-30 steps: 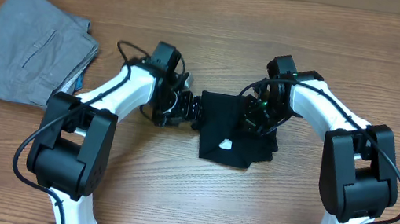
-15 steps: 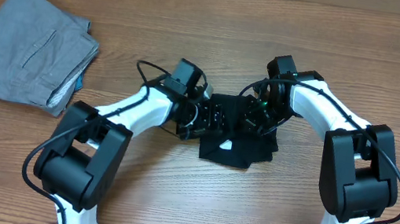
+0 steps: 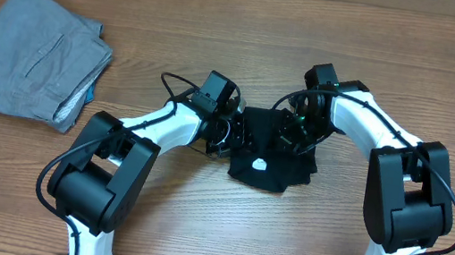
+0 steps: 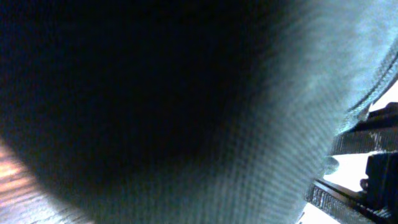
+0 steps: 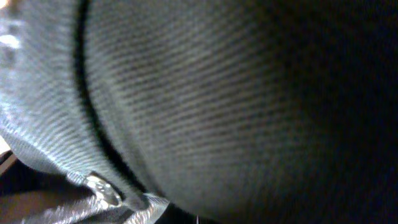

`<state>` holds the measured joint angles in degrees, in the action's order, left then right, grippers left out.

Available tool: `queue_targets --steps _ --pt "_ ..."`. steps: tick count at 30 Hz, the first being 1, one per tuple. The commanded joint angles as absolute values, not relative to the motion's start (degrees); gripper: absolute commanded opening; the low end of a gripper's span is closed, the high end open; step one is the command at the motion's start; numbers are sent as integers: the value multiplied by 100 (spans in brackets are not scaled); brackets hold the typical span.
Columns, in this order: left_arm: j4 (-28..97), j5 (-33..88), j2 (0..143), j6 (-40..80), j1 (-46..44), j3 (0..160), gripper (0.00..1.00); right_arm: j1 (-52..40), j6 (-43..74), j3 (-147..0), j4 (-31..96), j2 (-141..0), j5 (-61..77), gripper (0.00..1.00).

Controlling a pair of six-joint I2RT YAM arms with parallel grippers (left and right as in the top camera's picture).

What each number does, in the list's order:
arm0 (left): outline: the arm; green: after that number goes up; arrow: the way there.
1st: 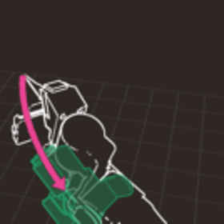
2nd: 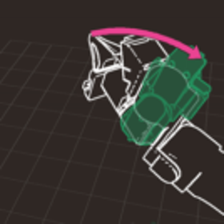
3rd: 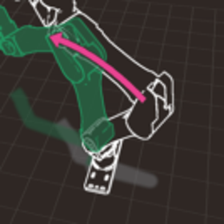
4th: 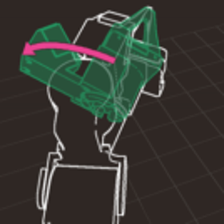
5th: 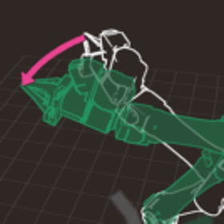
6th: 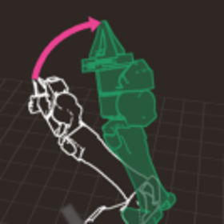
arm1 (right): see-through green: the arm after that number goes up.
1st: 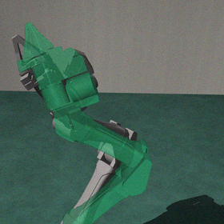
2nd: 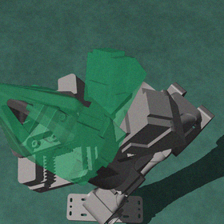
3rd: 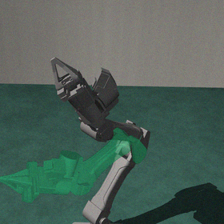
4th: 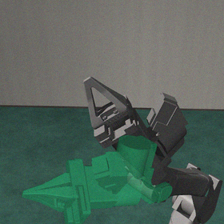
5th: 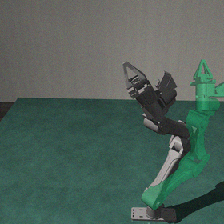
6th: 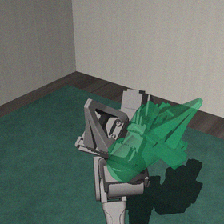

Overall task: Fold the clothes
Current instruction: 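Grasp the black bundle's sides with both grippers, then carry the black bundle leftward with the left gripper onto the grey garment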

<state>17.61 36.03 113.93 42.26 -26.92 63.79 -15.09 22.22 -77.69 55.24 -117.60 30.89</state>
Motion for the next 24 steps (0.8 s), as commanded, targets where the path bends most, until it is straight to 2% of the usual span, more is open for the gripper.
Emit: queue_targets --steps 1,2,10,16,24 --pt "1890 3308 11653 4038 -2683 6248 7 -1428 2211 -7629 5653 -12040 2318 4" --pt "1925 3299 11629 3935 -2646 6252 4 -1404 2209 -7638 5701 -11972 2290 4" --pt "2471 3253 10984 2834 -2112 6510 4 -1127 1949 -7944 6265 -10630 1896 4" --pt "2812 3267 10471 2447 -1839 6755 4 -991 1953 -8178 6337 -9623 1887 5" --pt "3124 3249 9555 2154 -1116 7557 4 -989 1953 -8187 6495 -9227 1890 5"
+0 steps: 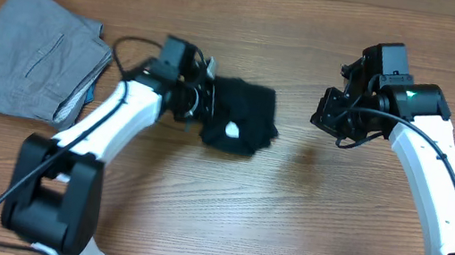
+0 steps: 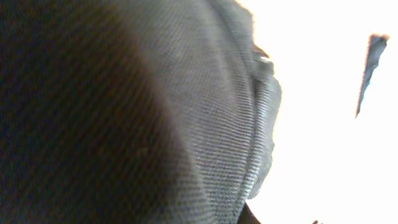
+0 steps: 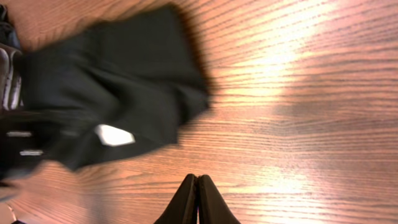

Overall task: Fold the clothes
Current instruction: 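Carry the black bundle leftward with the left gripper onto the grey garment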

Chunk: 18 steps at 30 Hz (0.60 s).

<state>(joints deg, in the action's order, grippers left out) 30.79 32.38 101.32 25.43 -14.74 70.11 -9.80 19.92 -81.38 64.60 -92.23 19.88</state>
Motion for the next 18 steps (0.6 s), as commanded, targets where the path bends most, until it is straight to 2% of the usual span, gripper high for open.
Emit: queue_targets --steps 1,10,18 --pt "3264 3227 9450 2060 -963 7721 4 -989 1953 -8187 6530 -9227 1887 5" --pt "4248 2936 9072 1269 1037 9297 4 -991 1953 -8187 6552 -9227 1892 4" --pt "4751 2941 9308 622 2823 9347 4 -993 1955 -8187 6578 -9227 1892 4"
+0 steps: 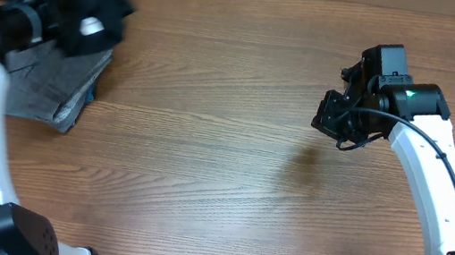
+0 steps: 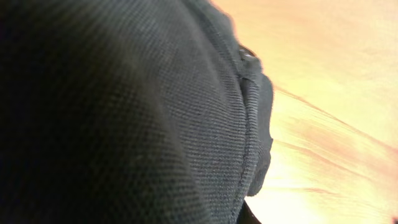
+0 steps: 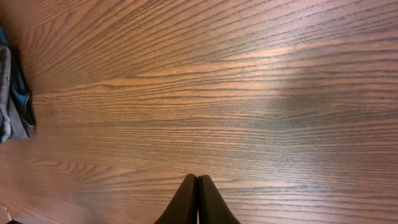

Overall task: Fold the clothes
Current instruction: 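Carry the black bundle leftward with the left gripper onto the grey garment, then lower the black bundle onto the grey garment and release with left gripper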

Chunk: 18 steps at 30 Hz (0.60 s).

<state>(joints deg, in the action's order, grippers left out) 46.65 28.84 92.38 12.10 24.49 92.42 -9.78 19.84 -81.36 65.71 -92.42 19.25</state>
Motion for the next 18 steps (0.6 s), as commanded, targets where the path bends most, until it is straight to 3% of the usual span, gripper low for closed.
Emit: queue_targets --steps 1,12,18 --pt "4823 2939 9384 502 2954 9347 4 -993 1957 -8187 6576 -9227 1892 4" --pt "5258 2794 11015 -403 3879 9334 4 -996 1999 -8187 6692 -9227 1914 4" --pt "5225 3627 10956 -388 3970 9478 4 -993 1999 -8187 6742 -9227 1911 4"
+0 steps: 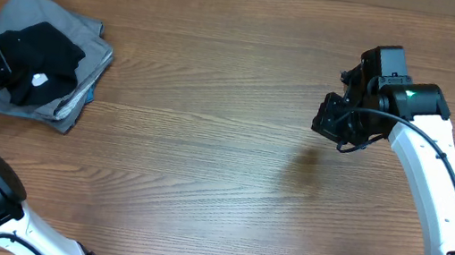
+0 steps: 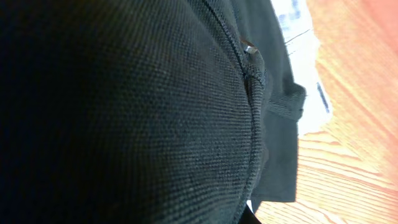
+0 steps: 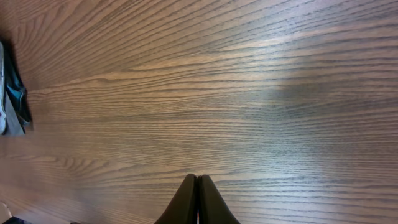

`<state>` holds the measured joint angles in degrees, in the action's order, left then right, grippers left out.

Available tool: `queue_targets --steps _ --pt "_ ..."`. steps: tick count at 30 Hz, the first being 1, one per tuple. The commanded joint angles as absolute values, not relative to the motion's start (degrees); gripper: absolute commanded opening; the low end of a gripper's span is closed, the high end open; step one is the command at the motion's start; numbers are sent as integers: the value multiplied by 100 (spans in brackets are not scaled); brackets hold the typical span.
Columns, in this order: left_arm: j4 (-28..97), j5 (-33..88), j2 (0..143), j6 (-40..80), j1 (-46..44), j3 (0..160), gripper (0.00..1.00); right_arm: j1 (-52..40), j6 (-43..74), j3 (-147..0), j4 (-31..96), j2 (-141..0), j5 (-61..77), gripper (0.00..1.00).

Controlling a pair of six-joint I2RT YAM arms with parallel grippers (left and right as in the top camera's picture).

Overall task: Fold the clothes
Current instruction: 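Lower the black bundle onto the grey garment and release with left gripper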

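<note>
A folded black garment (image 1: 38, 61) with a small white tag lies on top of the folded grey garment (image 1: 19, 10) at the far left of the table. My left gripper is at the black garment's left edge and shut on it. Black fabric (image 2: 137, 112) fills the left wrist view and hides the fingers. My right gripper (image 1: 329, 125) hangs over bare wood right of centre. Its fingers (image 3: 198, 194) are shut with nothing between them.
A dark and blue cloth lies at the right edge of the wooden table (image 1: 221, 172). The right wrist view catches the grey pile's edge (image 3: 11, 93) at its far left.
My left gripper has come down with the black garment from above the grey pile's upper left, and the garment now rests on the pile. The right arm has stayed in place.
Both grippers were at the black garment in the middle of the table. Then the right gripper stood shut and apart at the right, while the left held the garment further left. Later the garment was over the grey pile, and now it lies on it.
</note>
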<state>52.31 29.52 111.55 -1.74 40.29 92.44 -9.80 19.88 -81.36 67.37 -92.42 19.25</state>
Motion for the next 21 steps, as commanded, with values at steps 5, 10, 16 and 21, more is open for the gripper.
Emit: queue_targets --steps 5,10,16,21 --pt "5218 4368 10652 -204 3861 9966 4 -993 1999 -8187 6751 -9227 1909 4" --pt "4700 4965 10475 325 3857 10121 4 -996 1999 -8187 6781 -9227 1911 4" --pt "4475 4530 10584 305 3861 10031 4 -996 1999 -8187 6777 -9227 1911 4" --pt "4530 4112 10956 104 3865 9749 4 -996 2001 -8187 6783 -9227 1911 4"
